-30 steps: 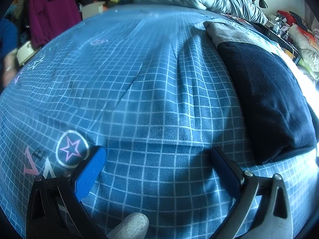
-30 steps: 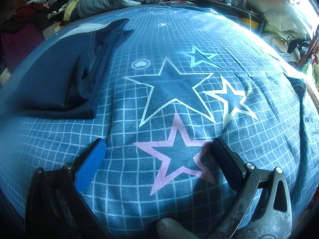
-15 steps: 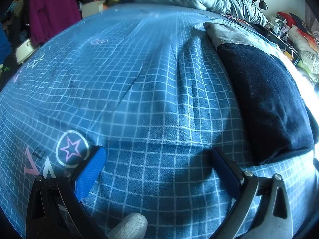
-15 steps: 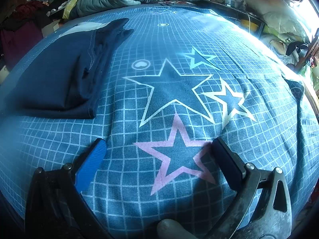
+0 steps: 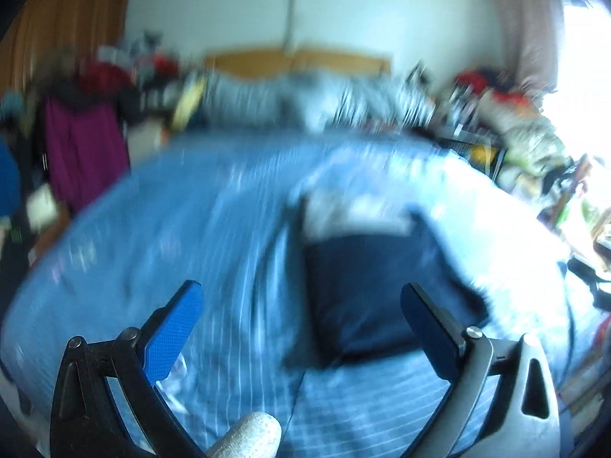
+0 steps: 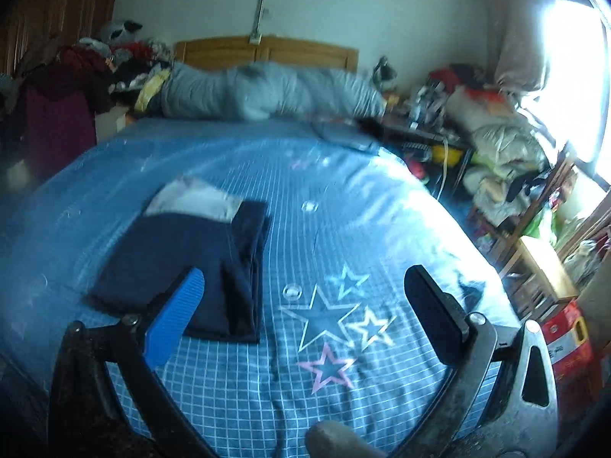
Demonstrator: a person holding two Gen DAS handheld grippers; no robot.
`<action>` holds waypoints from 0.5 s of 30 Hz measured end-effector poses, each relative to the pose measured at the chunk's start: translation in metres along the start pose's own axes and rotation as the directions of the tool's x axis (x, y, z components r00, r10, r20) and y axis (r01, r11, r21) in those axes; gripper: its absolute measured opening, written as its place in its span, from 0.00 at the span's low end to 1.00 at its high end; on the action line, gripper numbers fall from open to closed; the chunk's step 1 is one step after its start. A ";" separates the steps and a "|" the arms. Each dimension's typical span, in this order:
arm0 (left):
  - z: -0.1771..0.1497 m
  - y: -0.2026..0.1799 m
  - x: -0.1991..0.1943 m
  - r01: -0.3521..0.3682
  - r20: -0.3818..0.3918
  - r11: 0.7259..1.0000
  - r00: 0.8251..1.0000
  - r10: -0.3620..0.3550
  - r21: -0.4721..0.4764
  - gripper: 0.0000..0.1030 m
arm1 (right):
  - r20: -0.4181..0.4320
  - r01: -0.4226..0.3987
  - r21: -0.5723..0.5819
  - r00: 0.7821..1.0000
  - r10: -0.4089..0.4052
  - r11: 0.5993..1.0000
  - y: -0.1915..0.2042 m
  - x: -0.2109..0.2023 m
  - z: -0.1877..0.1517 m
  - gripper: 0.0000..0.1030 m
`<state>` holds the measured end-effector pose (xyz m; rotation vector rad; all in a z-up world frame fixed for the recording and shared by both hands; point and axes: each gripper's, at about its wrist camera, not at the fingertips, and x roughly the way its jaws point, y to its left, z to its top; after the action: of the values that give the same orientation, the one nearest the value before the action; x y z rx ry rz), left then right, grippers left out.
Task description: Fold small clothes
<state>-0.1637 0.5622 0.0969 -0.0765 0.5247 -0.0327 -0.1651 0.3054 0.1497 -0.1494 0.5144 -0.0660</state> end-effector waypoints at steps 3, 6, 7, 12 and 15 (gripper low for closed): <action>0.022 -0.017 -0.043 0.055 0.124 0.998 0.991 -0.056 0.012 1.00 | 0.018 -0.106 0.053 0.994 0.105 0.993 -0.001 -0.025 0.016 1.00; 0.031 -0.025 -0.050 0.094 0.089 0.996 0.992 -0.094 0.007 1.00 | -0.064 -0.183 0.066 0.980 0.188 0.981 0.008 -0.012 0.018 1.00; 0.031 -0.026 -0.054 0.094 0.093 0.996 0.991 -0.094 -0.004 1.00 | -0.066 -0.182 0.063 0.980 0.186 0.981 0.011 -0.010 0.016 1.00; 0.030 -0.027 -0.071 0.102 0.096 0.995 0.990 -0.101 -0.006 1.00 | -0.092 -0.220 0.074 0.970 0.227 0.973 0.019 -0.010 0.008 1.00; 0.024 -0.024 -0.080 0.100 0.091 0.995 0.991 -0.097 -0.024 1.00 | -0.101 -0.220 0.072 0.969 0.227 0.973 0.023 -0.011 0.004 1.00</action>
<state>-0.2209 0.5438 0.1595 -0.1311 0.4314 -0.1178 -0.1723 0.3297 0.1548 -0.0283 0.6348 0.1316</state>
